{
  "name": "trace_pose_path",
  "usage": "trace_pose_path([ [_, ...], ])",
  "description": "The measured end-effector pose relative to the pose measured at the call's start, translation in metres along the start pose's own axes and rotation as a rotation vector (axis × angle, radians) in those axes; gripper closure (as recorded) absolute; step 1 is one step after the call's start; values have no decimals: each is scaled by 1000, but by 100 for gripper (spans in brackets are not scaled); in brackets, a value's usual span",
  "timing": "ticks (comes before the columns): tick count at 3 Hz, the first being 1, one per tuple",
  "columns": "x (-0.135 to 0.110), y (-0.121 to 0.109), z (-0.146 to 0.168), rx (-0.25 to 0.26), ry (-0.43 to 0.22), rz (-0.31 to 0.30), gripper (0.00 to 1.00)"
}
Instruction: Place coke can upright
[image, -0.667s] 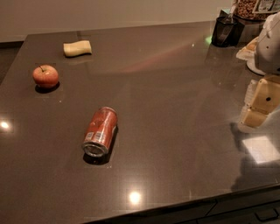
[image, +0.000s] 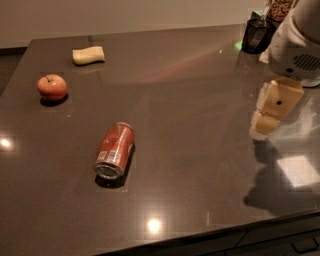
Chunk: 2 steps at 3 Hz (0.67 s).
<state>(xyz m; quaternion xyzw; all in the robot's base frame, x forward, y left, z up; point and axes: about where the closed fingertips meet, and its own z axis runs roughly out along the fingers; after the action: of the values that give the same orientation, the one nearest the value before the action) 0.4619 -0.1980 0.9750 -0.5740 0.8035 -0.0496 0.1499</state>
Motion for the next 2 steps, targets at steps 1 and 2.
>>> trace_pose_path([
  [1, -42, -21, 34, -40, 47, 126, 0],
  [2, -75, -24, 57, -61, 67, 223, 0],
])
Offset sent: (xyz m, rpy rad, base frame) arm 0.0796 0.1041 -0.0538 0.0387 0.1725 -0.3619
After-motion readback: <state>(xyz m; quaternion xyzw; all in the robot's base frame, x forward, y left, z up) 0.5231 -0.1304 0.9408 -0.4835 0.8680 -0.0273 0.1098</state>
